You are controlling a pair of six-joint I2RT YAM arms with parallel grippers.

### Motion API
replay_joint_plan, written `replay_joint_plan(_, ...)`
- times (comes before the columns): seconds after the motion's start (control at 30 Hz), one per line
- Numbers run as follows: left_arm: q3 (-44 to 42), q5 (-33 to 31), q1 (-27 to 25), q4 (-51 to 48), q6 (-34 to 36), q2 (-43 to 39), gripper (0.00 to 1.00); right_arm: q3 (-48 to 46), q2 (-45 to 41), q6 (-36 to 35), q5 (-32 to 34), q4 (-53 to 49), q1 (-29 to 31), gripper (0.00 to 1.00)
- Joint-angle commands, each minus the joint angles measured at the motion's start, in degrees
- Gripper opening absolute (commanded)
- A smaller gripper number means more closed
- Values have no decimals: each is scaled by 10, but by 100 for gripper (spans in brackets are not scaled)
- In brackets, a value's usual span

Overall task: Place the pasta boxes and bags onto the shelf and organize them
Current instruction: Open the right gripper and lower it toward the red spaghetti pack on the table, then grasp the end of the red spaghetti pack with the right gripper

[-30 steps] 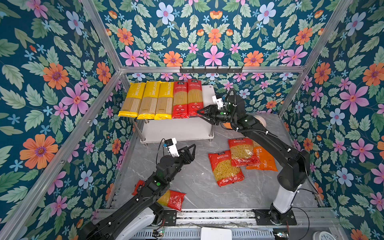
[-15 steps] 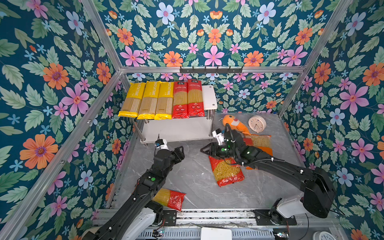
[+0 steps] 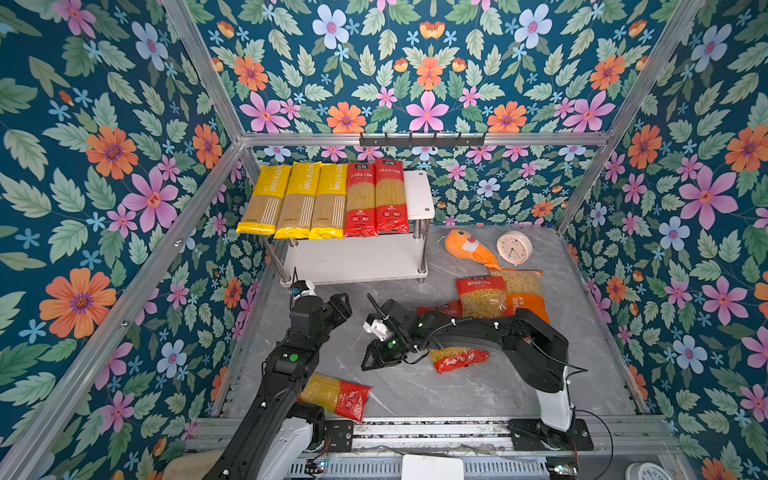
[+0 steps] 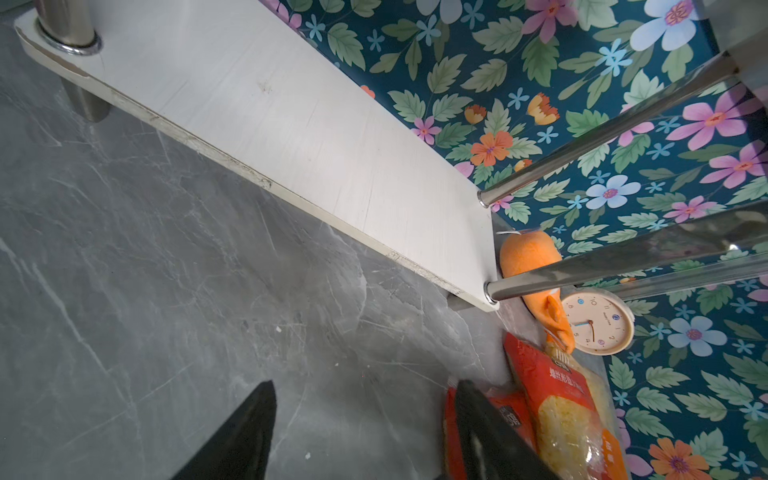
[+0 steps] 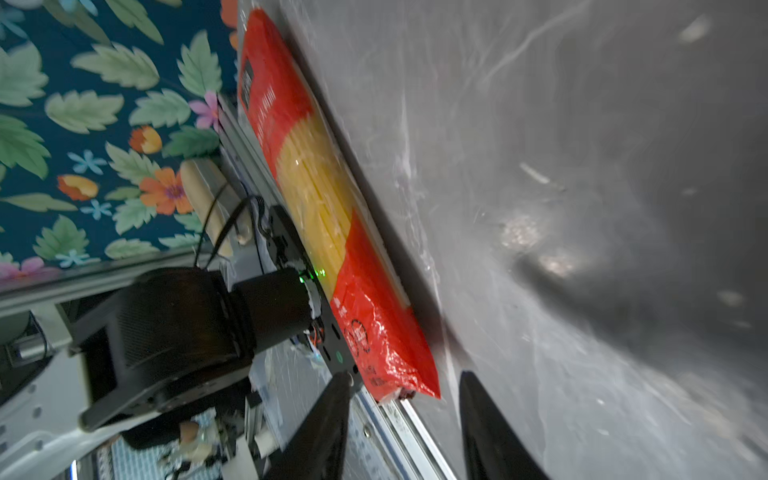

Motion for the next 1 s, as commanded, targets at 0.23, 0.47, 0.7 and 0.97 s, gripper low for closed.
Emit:
replay_joint_plan(0.23,-9,24,0,25,-16,15,69,50,78,-34,-82,-30,22,44)
replay_joint_plan(0.47,-12,33,0,34,-25,12,69,60,89,-32,-97,-14,23,24)
replay_joint_plan(0.7,-11,42,0,39,-27,13,69,26,56,-7,-79,30,4,4)
replay_joint_plan(0.97,-23,69,-4,66,-36,16,69,-114,-62,57,-36,95,-90,2)
